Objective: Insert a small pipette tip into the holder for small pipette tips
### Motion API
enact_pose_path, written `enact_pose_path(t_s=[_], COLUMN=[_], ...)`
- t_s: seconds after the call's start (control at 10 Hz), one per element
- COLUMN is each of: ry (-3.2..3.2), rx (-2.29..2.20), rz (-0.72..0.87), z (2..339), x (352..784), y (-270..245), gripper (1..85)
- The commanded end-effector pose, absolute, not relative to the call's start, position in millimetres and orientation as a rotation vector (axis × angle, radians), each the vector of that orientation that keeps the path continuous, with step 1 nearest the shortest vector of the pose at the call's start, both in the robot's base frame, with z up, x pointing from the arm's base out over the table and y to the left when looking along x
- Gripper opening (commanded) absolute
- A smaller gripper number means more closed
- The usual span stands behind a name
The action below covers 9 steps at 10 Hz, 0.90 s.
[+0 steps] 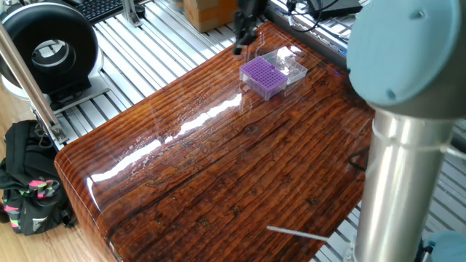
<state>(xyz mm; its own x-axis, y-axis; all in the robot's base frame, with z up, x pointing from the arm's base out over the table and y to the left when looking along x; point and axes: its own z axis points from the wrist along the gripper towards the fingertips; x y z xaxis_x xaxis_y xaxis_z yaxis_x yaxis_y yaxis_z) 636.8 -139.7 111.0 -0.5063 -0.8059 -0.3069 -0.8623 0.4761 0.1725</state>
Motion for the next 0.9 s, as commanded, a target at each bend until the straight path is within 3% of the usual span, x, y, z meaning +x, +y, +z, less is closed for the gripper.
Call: enact_pose_path(t_s=[0.0,0.2,0.5,0.8], ry=[2.489,2.537,2.49,2.478], rx=[-1.355,-1.287,-1.302,-1.296], rz=[0.491,0.477,0.476,0.47], z=[118,101,82,90], x=[649,622,617,624], y=[-126,-129,-136,-136], gripper=[1.0,1.0,1.0,1.0])
